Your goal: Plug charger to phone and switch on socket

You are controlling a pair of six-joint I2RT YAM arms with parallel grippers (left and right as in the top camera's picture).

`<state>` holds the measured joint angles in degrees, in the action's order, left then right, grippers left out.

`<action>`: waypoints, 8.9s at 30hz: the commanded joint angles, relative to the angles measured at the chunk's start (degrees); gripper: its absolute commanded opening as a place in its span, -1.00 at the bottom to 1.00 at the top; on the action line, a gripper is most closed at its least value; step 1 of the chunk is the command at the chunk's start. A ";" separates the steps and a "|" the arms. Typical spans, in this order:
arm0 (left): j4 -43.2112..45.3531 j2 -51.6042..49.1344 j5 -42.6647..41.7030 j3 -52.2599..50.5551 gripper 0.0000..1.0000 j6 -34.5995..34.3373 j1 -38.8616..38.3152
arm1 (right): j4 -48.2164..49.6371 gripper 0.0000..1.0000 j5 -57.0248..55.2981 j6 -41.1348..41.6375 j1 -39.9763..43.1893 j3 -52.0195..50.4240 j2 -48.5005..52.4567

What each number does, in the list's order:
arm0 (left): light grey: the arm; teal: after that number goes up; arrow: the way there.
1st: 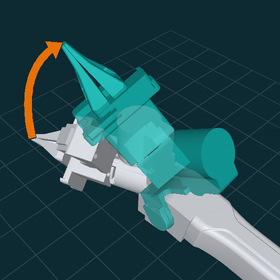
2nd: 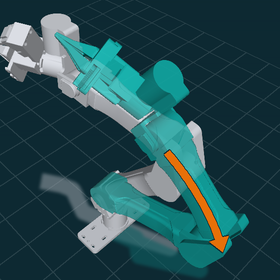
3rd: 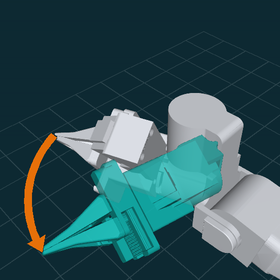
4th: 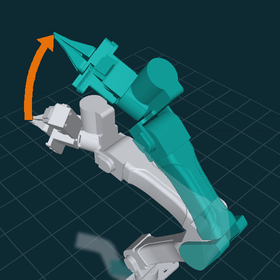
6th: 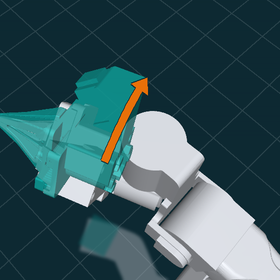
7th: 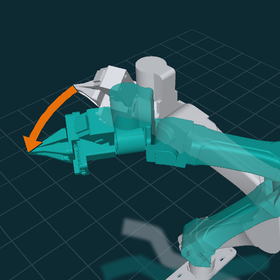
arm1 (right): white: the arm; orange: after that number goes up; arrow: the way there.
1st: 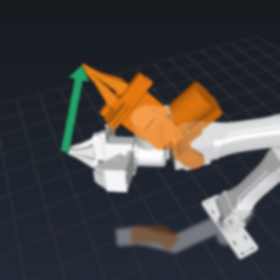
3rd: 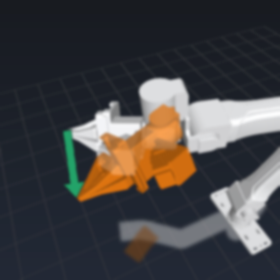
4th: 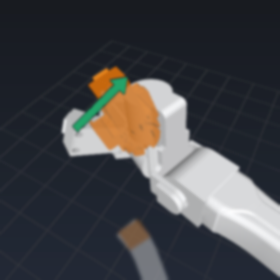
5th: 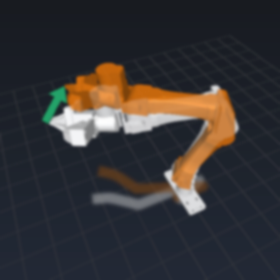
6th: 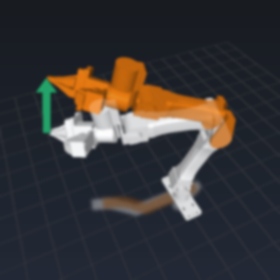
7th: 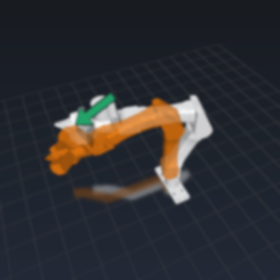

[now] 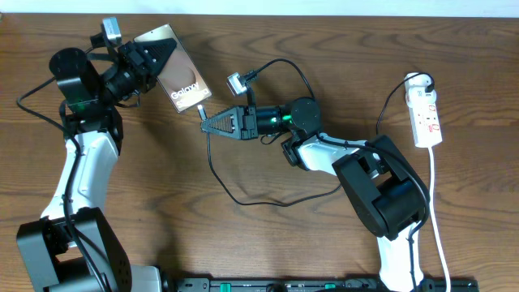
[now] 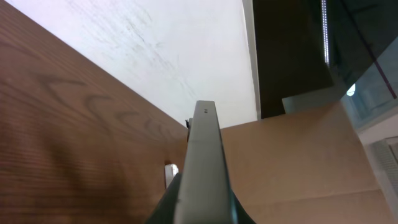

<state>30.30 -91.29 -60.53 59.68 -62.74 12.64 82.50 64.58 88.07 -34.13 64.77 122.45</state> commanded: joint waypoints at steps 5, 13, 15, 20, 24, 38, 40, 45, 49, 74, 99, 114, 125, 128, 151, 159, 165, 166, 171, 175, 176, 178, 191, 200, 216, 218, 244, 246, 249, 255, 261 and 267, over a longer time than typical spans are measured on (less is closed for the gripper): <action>0.87 0.39 -2.45 0.44 -0.85 1.60 -0.20 | 0.20 -0.98 -0.42 -0.26 -0.42 0.83 -0.15; 0.87 0.39 -2.43 0.44 -0.85 1.62 -1.36 | 0.20 -0.99 -0.44 -0.24 -0.42 0.83 -0.15; 0.90 0.39 -2.45 0.44 -0.85 1.60 -1.75 | 0.20 -0.98 -0.44 -0.26 -0.42 0.83 -0.15; 0.90 0.39 -2.45 0.44 -0.86 1.62 -2.08 | 0.20 -0.98 -0.44 -0.24 -0.42 0.83 -0.15; 0.90 0.39 -2.60 0.44 -0.86 1.64 -2.08 | 0.20 -0.98 -0.44 -0.26 -0.42 0.83 -0.15; 1.09 0.39 -0.50 0.44 -0.85 2.67 0.04 | 0.20 -0.98 -0.35 -0.24 -0.31 0.83 -0.15; 1.09 0.39 -0.70 0.44 -0.85 2.67 0.04 | 0.20 -0.98 -0.35 -0.24 -0.31 0.83 -0.15; 1.05 0.39 -2.47 0.44 -0.85 2.69 0.02 | 0.20 -0.99 -0.37 -0.24 -0.31 0.83 -0.15; 1.05 0.39 -3.15 0.44 -0.86 3.02 -0.57 | 0.20 -0.99 -0.37 -0.24 -0.31 0.83 -0.15; 1.09 0.31 -2.84 0.44 -0.86 4.00 -1.97 | 0.20 -0.98 0.52 -0.24 -0.44 0.83 -0.15; 1.07 0.31 -2.93 0.44 -0.85 4.02 -1.97 | 0.20 -0.98 0.55 -0.24 -1.16 0.83 -0.15; 1.11 0.31 -12.37 0.44 -0.85 6.88 -1.97 | 0.20 -0.98 1.60 -0.24 0.07 0.83 -0.15; 1.16 0.31 -13.64 0.44 -0.86 8.76 -1.97 | 0.20 -0.98 0.87 -0.20 0.07 0.83 -0.15; 1.57 0.31 -13.62 0.44 -0.86 9.18 -1.97 | 0.22 -0.98 0.37 0.70 0.07 0.83 -0.15; 1.95 0.31 -16.46 0.44 -0.86 11.47 -1.97 | 0.22 -0.98 -0.63 2.78 0.50 0.83 -0.15; 1.95 0.31 -16.46 0.44 -0.86 11.45 -1.97 | 0.22 -0.98 -0.66 2.73 0.70 0.83 -0.15; 1.97 0.31 -16.41 0.44 -0.85 11.47 -1.97 | 0.22 -0.91 -0.61 2.73 1.14 0.83 -0.15; 1.97 0.31 -16.39 0.44 -0.85 11.47 -1.97 | 0.20 -0.60 -0.61 2.75 1.14 0.83 -0.15; 1.95 0.31 -15.28 0.44 -0.85 11.50 -1.95 | 0.20 0.89 -0.55 2.75 1.14 0.83 -0.15; 1.97 0.31 -13.53 0.44 -0.85 11.52 -1.95 | 0.20 0.99 -0.02 2.78 1.11 0.83 -0.15; 1.97 0.31 -12.94 0.44 -0.86 11.63 -1.95 | 0.20 0.99 0.26 2.75 1.14 0.83 -0.15; 1.95 0.31 -12.96 0.44 -0.85 11.74 -1.62 | 0.22 0.99 0.33 2.73 1.20 0.83 -0.15; -0.48 0.31 -20.11 0.44 -0.86 11.69 7.50 | -9.16 0.98 6.54 -6.99 7.21 0.83 -0.15; -1.53 0.31 -21.33 0.44 -0.86 11.69 8.24 | -23.80 0.98 6.95 -17.09 11.32 1.51 -0.39; -1.70 0.31 -19.61 0.44 -0.85 11.52 8.17 | -47.67 0.97 -20.09 -31.63 18.78 4.15 -0.42; -1.70 0.31 -19.61 0.44 -0.85 11.54 8.17 | -54.23 0.98 -19.61 -35.52 19.12 6.27 -0.70; -46.42 -1.81 11.02 0.42 -0.85 45.62 -3.10 | -109.83 0.98 -58.25 -59.69 17.57 16.72 -21.22; -45.90 -3.58 11.23 0.42 -0.85 45.62 -4.57 | -110.31 0.99 -58.25 -59.69 17.29 16.72 -21.22; -45.42 -7.06 12.41 0.42 -0.85 45.57 -6.03 | -110.53 0.99 -58.27 -59.84 16.79 16.72 -21.22; -43.91 -13.62 11.98 0.44 -0.85 44.92 -6.25 | -111.06 0.99 -58.27 -59.91 16.55 16.72 -21.22; -43.91 -16.50 12.92 0.44 -0.86 45.00 -6.25 | -111.08 0.98 -58.25 -59.91 16.41 16.70 -21.22; -43.91 -18.03 13.94 0.44 -0.86 45.16 -6.32 | -111.23 0.99 -58.27 -59.91 16.39 16.70 -21.22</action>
<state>-13.65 -108.73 -46.24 59.44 -18.13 6.35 -28.60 6.98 29.04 -17.39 80.64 101.78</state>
